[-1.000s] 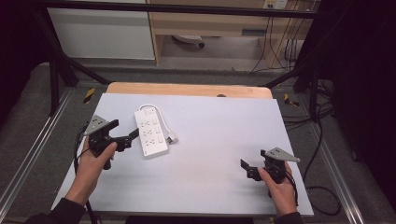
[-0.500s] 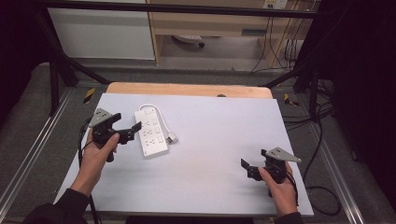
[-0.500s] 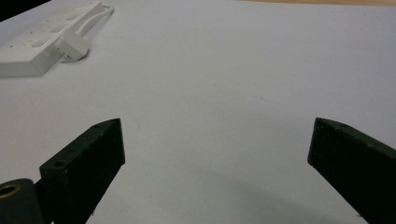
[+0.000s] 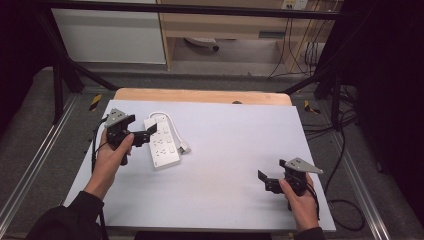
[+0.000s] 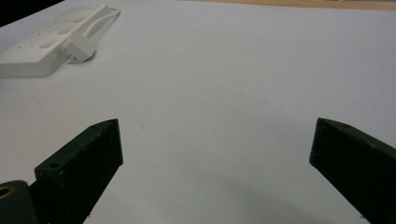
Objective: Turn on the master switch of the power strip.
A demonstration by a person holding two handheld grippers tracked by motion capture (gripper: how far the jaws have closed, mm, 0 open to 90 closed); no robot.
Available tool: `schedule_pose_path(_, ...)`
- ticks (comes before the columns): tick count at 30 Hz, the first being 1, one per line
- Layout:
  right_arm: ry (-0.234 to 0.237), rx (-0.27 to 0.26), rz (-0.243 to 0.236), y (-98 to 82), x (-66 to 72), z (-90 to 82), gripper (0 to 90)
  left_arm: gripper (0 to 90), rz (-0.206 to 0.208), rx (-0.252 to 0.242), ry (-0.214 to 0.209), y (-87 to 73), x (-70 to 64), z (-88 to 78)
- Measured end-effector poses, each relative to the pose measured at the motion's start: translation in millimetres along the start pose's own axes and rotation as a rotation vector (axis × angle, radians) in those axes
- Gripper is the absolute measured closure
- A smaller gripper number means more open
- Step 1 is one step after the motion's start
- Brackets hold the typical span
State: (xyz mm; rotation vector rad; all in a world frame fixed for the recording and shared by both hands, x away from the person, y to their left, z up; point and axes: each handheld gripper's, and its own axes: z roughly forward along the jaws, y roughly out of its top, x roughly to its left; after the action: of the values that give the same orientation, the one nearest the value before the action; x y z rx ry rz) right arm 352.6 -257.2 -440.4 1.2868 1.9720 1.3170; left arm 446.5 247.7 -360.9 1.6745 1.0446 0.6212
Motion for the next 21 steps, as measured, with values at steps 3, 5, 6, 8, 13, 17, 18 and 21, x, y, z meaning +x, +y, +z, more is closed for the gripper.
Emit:
schedule_pose_path(3, 0.000, 0.002, -0.002, 0.0, -0.5, 0.4, 3.1, 6.6, 0.006, 0.004, 0.005, 2.1, 1.2, 4.4)
schedule_pose_path(5, 0.000, 0.003, -0.001, 0.0, -0.3, 0.5, 3.2, 6.6, 0.007, 0.004, 0.010, 3.9, 2.3, 6.9)
schedule_pose_path(6, -0.001, 0.003, -0.001, 0.1, -0.3, 0.5, 3.2, 6.7, 0.008, 0.002, 0.014, 4.7, 2.6, 8.0)
schedule_pose_path(8, -0.001, 0.004, -0.001, 0.2, -0.2, 0.6, 3.3, 6.9, 0.013, 0.001, 0.028, 7.1, 3.7, 11.0)
schedule_pose_path(13, -0.002, 0.004, -0.002, 0.2, -0.1, 0.6, 3.3, 7.1, 0.010, 0.001, 0.029, 12.3, 4.9, 17.6)
schedule_pose_path(17, -0.003, 0.000, -0.005, 0.4, -0.1, 0.2, 3.3, 7.1, 0.017, 0.004, 0.028, 16.3, 4.5, 22.0)
schedule_pose_path(18, -0.003, 0.000, -0.005, 0.4, 0.0, 0.1, 3.3, 7.1, 0.017, 0.002, 0.029, 17.1, 4.4, 23.2)
schedule_pose_path(21, -0.002, -0.001, -0.006, 0.5, 0.0, 0.0, 3.2, 7.1, 0.023, 0.006, 0.029, 19.3, 4.2, 26.9)
